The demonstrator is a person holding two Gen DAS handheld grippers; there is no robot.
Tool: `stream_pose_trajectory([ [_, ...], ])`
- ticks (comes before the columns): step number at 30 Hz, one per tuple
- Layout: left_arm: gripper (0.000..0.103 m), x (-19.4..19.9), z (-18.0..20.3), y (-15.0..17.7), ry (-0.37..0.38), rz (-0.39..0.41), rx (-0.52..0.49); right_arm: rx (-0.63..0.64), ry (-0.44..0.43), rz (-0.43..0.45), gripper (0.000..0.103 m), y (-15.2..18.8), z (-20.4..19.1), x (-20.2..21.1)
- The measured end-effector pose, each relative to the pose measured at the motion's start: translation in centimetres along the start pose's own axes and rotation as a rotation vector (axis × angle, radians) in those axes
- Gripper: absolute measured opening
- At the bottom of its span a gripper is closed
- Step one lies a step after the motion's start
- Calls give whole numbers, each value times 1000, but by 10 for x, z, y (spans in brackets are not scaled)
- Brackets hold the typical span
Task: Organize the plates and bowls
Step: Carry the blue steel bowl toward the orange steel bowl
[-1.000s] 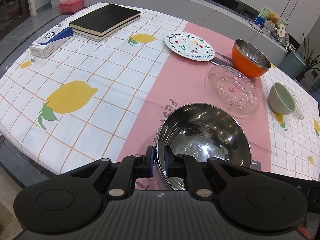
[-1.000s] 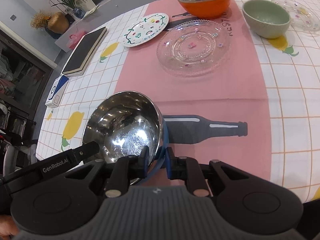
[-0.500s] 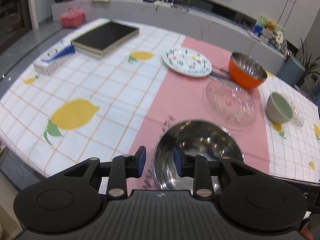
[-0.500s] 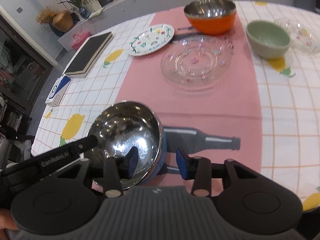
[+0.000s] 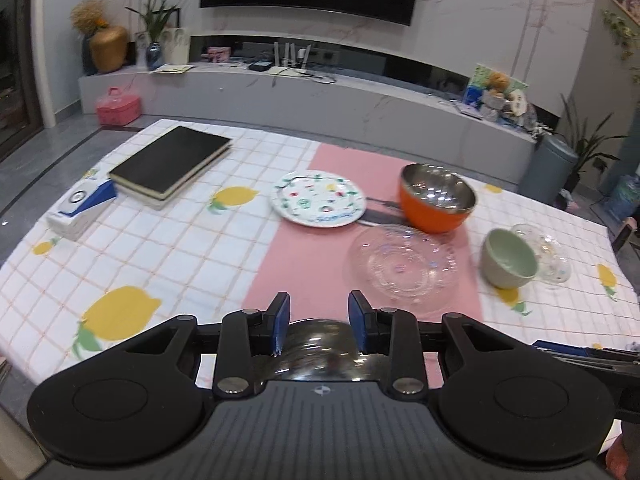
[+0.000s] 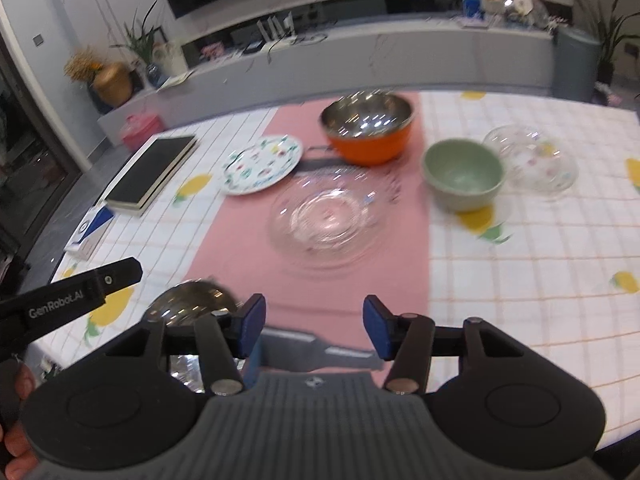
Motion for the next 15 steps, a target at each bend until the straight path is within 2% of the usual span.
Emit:
stream_pose_trajectory([
  [4, 37, -6, 20, -1, 44, 2, -7, -16, 29, 20, 55, -2, 23, 0],
  [15, 38, -35, 67, 7, 145, -53, -41, -81, 85, -6, 55, 4, 69, -16],
])
Point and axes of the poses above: each gripper's, at about its wrist camera, not at the fingertips, and x roughly against the way its jaws point, z to its right, y to its underside, the point moved 8 cm from there along -x, roughly the way its jaws point, and after that the axes turned 10 degrees about y, right-handed, at the moved point
